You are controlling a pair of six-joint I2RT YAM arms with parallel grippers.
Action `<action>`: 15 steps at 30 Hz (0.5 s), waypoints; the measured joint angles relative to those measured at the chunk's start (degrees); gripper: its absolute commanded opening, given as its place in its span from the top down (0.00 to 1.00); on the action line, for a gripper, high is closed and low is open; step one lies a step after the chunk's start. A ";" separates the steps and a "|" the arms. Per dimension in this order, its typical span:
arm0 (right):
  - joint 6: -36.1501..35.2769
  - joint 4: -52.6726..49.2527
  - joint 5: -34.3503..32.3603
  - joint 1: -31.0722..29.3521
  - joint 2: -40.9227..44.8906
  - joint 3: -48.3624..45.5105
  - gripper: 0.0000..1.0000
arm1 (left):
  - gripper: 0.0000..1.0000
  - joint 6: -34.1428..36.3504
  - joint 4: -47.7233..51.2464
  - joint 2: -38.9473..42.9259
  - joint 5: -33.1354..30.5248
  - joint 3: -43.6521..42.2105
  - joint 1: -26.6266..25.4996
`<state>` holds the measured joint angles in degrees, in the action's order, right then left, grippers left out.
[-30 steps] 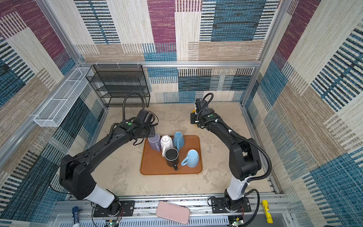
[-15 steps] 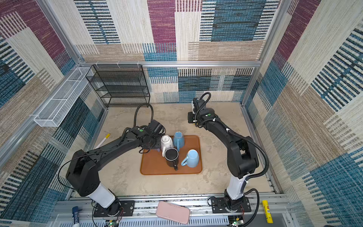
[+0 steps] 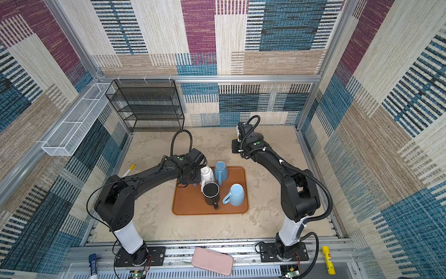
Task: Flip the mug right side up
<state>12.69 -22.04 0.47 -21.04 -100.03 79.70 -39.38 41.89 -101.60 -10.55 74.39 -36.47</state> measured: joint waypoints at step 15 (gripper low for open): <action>0.20 0.17 0.11 0.00 0.37 -0.68 0.68 | 0.55 3.23 2.25 2.93 -1.68 -2.62 3.32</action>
<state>12.88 -21.87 0.58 -21.04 -99.66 79.02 -36.14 44.14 -98.67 -12.23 71.77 -33.15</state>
